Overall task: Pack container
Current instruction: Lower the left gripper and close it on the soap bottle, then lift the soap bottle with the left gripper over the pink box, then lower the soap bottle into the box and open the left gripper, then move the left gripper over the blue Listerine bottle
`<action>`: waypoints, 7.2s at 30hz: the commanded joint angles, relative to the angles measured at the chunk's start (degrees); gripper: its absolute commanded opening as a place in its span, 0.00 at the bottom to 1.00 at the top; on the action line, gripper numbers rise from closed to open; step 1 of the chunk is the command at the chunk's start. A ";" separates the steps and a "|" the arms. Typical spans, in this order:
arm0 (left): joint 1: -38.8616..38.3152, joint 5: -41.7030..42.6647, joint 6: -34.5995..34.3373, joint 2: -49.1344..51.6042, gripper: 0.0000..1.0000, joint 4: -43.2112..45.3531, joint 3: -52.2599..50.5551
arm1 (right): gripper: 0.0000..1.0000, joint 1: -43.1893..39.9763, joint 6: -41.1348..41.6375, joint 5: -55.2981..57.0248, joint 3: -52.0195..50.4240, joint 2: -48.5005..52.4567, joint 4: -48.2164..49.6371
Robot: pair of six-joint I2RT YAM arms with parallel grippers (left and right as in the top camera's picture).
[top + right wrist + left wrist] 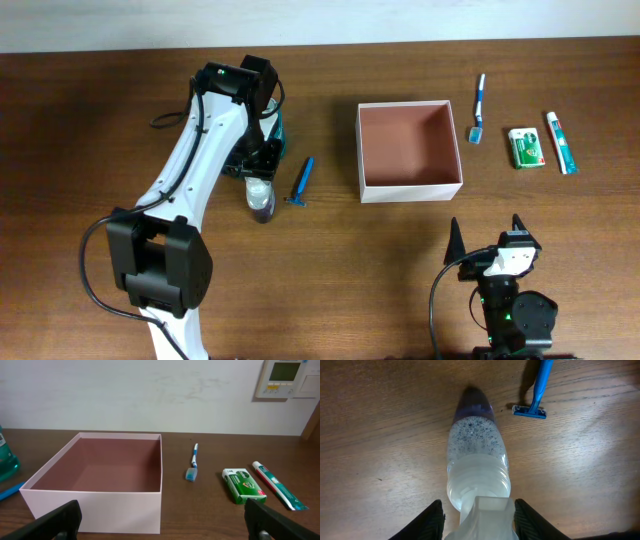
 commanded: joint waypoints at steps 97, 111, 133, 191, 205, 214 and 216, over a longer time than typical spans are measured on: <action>-20.70 3.39 -3.37 19.50 0.34 28.35 42.60 | 0.99 0.57 0.22 0.07 -0.26 -0.48 -0.26; -20.52 3.41 -3.37 25.24 0.34 28.33 42.60 | 0.99 0.57 0.22 0.07 -0.26 -0.48 -0.26; -17.42 3.41 -4.76 26.27 0.35 27.98 42.60 | 0.99 0.57 0.22 0.07 -0.26 -0.48 -0.26; -11.26 -1.16 -12.07 25.83 0.68 21.49 64.26 | 0.99 0.57 0.22 0.07 -0.26 -0.48 -0.26; 0.98 0.90 -5.79 24.63 0.69 -9.62 66.95 | 0.99 0.57 0.22 0.07 -0.26 -0.48 -0.26; 1.22 -0.28 -7.19 24.90 0.69 -8.98 55.95 | 0.99 0.57 0.22 0.07 -0.26 -0.48 -0.26; 1.51 -0.72 -7.41 24.92 0.69 -8.09 53.92 | 0.99 0.57 0.22 0.07 -0.26 -0.48 -0.26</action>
